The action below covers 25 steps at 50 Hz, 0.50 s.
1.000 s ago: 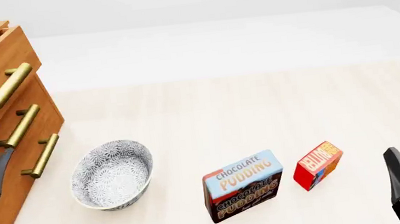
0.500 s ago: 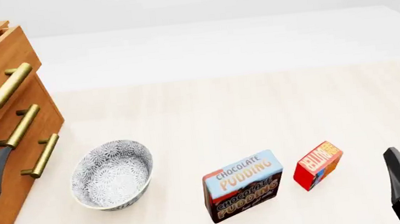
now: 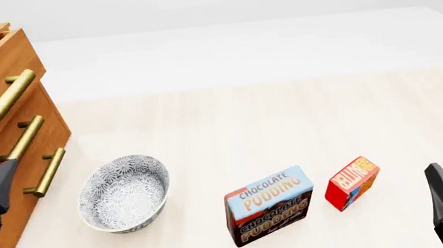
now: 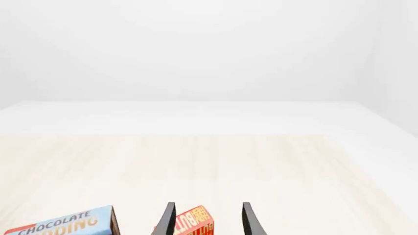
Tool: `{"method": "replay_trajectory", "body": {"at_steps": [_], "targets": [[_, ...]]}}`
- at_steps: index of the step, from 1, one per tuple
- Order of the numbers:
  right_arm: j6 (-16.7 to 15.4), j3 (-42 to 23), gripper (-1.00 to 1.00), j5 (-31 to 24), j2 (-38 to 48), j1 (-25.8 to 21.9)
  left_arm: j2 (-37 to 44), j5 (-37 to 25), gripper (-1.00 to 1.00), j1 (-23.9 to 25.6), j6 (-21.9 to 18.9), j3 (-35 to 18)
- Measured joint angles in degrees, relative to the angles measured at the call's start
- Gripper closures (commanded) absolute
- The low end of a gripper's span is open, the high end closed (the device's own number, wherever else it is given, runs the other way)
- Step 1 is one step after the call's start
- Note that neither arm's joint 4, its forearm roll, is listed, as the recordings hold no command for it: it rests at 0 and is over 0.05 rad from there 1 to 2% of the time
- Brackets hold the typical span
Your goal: Put the butter at the back in the top drawer of the cabinet and close it.
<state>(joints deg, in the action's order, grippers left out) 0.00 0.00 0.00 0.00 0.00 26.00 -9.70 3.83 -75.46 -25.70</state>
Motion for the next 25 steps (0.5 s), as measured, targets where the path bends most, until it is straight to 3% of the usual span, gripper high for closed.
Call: {"method": "replay_trajectory", "body": {"at_steps": [25], "targets": [[0.0,0.0,-1.0,0.0,0.0,0.0,4.0,5.0,-1.0,-0.1,-3.1,1.0]]}}
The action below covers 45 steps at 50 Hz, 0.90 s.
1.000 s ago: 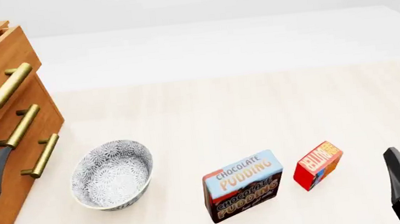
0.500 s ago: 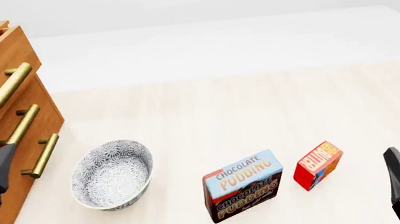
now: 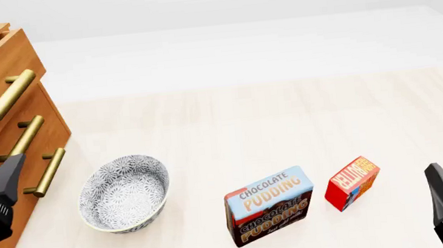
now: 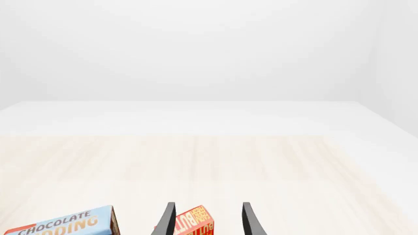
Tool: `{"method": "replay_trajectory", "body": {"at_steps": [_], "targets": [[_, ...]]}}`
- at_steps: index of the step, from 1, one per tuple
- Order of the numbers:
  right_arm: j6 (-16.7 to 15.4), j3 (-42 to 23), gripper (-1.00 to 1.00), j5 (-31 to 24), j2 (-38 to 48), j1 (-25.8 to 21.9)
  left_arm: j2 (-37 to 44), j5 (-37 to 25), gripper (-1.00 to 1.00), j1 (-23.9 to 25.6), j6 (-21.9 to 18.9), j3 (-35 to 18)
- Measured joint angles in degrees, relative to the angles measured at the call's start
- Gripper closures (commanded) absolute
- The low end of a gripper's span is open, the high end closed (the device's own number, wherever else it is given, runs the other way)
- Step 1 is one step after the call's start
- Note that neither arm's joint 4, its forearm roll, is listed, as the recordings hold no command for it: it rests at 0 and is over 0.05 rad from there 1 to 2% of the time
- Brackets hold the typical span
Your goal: Put the butter at the back in the top drawer of the cabinet and close it.
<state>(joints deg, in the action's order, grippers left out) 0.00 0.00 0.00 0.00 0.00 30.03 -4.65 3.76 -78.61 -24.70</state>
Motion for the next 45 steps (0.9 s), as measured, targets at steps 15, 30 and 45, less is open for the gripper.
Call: {"method": "replay_trajectory", "body": {"at_steps": [15,30,45], "targets": [[0.0,0.0,-1.0,0.0,0.0,0.0,2.1,2.9,-1.0,-1.6,-1.2,0.7],[0.0,0.0,-1.0,0.0,0.0,0.0,4.2,5.0,-1.0,-2.9,-1.5,0.3],[0.0,0.0,-1.0,0.0,0.0,0.0,6.1,6.7,-1.0,-3.8,-1.6,0.3]]}}
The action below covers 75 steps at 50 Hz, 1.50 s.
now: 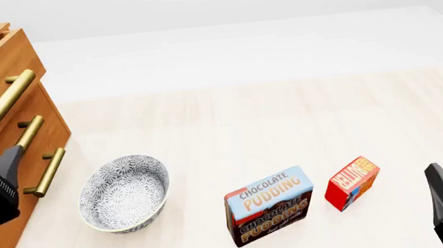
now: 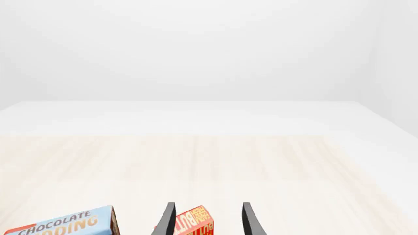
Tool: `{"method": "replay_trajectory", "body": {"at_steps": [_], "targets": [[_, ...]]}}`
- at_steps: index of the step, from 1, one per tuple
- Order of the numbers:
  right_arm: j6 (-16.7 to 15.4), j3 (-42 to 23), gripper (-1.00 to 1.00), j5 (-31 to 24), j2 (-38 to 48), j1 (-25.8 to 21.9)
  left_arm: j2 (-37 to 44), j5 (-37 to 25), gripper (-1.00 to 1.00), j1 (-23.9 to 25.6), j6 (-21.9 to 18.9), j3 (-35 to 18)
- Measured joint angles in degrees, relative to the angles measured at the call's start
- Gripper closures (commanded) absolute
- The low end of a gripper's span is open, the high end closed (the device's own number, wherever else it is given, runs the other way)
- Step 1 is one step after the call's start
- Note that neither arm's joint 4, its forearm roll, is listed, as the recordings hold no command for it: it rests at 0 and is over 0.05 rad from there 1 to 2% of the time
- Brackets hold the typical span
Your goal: Put the butter at the back in the top drawer of the cabinet and close it.
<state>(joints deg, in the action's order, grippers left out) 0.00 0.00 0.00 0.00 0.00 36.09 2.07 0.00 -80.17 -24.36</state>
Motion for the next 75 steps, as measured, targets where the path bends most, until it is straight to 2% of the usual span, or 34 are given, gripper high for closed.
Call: {"method": "replay_trajectory", "body": {"at_steps": [34,75], "targets": [[0.0,0.0,-1.0,0.0,0.0,0.0,3.3,2.3,-1.0,-1.2,0.5,-0.7],[0.0,0.0,-1.0,0.0,0.0,0.0,9.7,9.4,-1.0,-3.8,0.0,0.1]]}}
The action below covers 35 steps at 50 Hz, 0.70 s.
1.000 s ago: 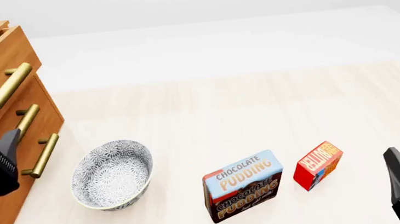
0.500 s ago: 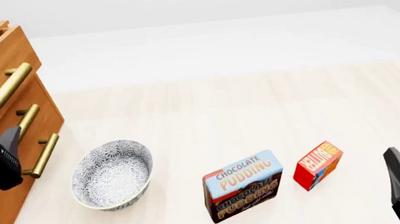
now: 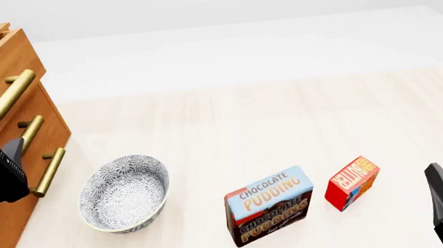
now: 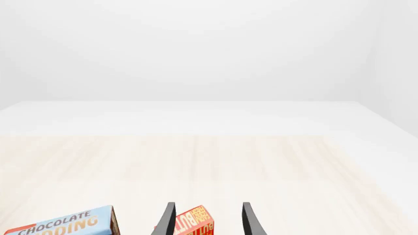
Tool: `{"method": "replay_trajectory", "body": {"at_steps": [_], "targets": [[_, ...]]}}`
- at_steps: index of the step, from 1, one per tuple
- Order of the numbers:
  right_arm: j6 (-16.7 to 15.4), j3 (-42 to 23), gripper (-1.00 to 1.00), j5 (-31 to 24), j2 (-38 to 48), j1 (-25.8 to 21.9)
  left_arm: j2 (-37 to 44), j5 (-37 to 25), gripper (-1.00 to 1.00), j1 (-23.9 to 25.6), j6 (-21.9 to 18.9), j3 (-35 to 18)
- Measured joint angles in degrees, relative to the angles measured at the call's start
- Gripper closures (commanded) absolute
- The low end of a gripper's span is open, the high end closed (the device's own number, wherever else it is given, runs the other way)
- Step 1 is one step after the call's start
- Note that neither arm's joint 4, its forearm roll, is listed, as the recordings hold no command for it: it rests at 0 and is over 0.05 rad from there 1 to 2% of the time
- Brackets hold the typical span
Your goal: Put the butter at the back in the top drawer of the cabinet and close it.
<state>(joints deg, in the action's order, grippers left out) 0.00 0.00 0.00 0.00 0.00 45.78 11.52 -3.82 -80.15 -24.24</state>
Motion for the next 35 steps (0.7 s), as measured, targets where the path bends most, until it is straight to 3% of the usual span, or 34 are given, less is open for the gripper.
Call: {"method": "replay_trajectory", "body": {"at_steps": [35], "targets": [[0.0,0.0,-1.0,0.0,0.0,0.0,4.3,3.7,-1.0,-3.4,0.6,-0.3]]}}
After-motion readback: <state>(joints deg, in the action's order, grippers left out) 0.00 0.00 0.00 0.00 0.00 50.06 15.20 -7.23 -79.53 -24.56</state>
